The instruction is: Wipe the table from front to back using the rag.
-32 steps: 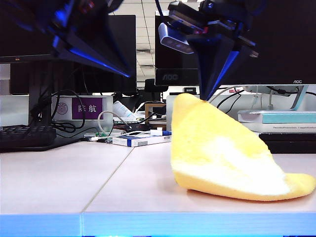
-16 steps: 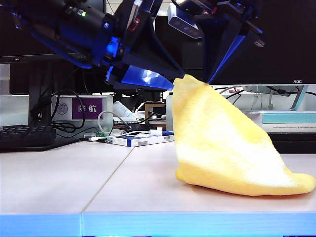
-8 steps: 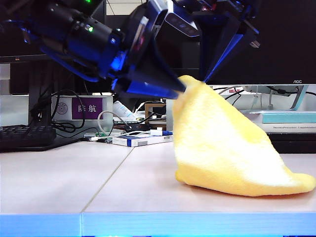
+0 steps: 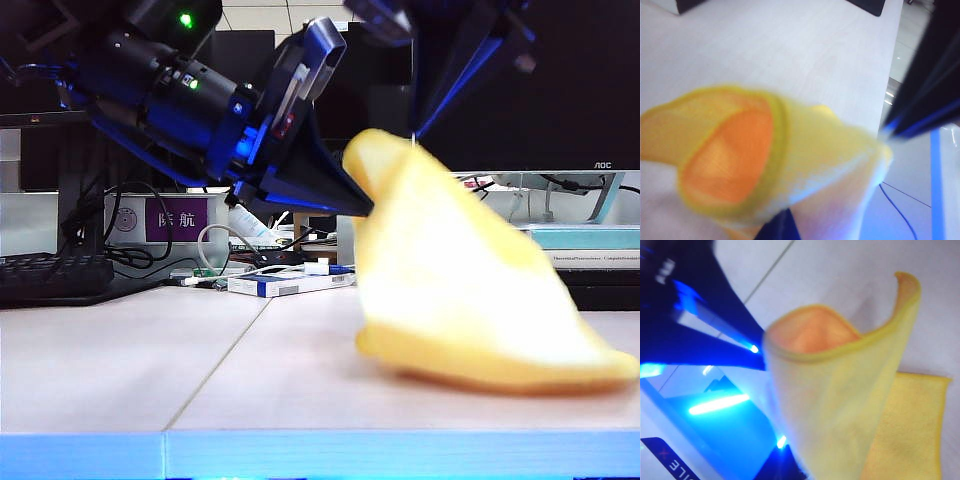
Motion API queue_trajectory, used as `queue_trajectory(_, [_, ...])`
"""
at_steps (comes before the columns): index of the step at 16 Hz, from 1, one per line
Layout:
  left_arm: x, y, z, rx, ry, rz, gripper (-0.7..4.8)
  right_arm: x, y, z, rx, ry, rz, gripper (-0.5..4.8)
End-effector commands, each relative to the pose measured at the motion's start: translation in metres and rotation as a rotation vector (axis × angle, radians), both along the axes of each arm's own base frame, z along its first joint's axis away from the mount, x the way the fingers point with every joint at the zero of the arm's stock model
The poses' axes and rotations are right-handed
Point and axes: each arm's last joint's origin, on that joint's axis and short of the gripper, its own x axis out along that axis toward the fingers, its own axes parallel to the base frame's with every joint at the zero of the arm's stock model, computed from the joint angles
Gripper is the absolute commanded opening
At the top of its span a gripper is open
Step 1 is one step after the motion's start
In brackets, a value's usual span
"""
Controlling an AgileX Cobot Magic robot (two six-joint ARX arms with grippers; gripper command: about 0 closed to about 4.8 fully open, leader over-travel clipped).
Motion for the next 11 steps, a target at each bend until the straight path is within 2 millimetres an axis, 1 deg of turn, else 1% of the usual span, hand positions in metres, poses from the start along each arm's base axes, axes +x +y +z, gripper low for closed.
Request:
queue_trajectory(1, [0.001, -0.001, 0.002, -0.009, -0.023, 0.006, -0.03, -0.006, -0.006, 0.012, 0.033, -0.051, 0.001, -0.04])
queue_trajectory(2, [0.001, -0.001, 0.002, -0.011, -0.026, 0.006, 0.24, -0.005, -0.007, 0.013, 0.036, -0.054, -0.003, -0.04])
queue_trajectory(4, [0.001, -0.001, 0.003, -0.018, -0.029, 0.010, 2.62, -0.004, -0.009, 0.013, 0.036, -0.053, -0.010, -0.04])
queue_trajectory(5, [0.001, -0.001, 0.003, -0.021, -0.028, 0.015, 3.25, -0.004, -0.009, 0.013, 0.035, -0.055, -0.012, -0.03])
queue_trajectory(6, [0.002, -0.001, 0.004, -0.026, -0.019, 0.021, 3.27, -0.005, -0.009, 0.014, 0.035, -0.058, -0.013, -0.02])
queue_trajectory(7, [0.002, -0.002, 0.005, -0.031, -0.013, 0.024, 2.73, -0.005, -0.010, 0.016, 0.029, -0.077, -0.021, -0.02])
queue_trajectory(8, [0.002, -0.002, 0.007, -0.038, 0.001, 0.034, 1.32, -0.005, -0.011, 0.018, 0.016, -0.111, -0.036, -0.02])
queue_trajectory(9, [0.002, -0.002, 0.009, -0.046, 0.012, 0.042, 0.08, -0.005, -0.013, 0.021, 0.002, -0.146, -0.053, -0.02])
queue_trajectory(10, [0.002, -0.001, 0.011, -0.054, 0.013, 0.046, -0.01, -0.007, -0.015, 0.024, -0.007, -0.180, -0.069, -0.02])
queue_trajectory(11, [0.000, 0.000, 0.017, -0.066, -0.001, 0.052, -0.06, -0.010, -0.018, 0.031, -0.008, -0.238, -0.092, -0.02])
